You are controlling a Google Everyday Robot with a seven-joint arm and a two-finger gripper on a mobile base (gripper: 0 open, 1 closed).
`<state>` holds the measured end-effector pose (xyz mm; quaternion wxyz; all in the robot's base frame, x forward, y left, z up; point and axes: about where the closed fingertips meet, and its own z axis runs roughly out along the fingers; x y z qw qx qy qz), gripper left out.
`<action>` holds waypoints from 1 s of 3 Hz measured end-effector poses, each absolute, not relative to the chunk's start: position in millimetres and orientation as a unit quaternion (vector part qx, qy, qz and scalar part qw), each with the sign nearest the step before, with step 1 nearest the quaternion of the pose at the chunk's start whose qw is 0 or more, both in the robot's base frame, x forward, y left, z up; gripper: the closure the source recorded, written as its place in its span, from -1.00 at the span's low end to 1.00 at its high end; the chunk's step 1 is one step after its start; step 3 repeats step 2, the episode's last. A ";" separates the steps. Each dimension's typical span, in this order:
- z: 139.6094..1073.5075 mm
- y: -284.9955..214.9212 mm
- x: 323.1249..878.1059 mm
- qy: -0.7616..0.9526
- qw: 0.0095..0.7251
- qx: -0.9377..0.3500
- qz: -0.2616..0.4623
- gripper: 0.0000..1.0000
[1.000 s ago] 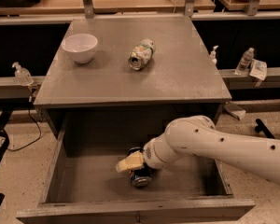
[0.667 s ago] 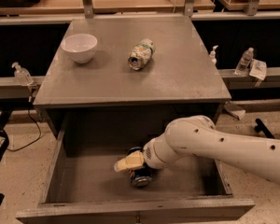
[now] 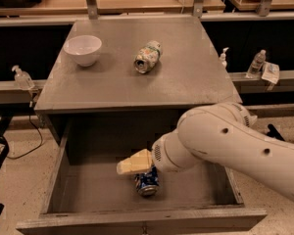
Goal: Place pepsi can into top drawer
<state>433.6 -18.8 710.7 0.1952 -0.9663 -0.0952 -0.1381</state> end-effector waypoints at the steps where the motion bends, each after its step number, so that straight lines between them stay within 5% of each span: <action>1: 811.9 -26.4 411.8 -0.080 0.149 -0.967 -0.191 -1.00; 3: 811.9 -26.4 411.8 -0.080 0.149 -0.967 -0.191 -1.00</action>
Offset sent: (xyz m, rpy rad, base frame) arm -0.0154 -0.0093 0.0763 -0.0479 -0.0677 -0.0601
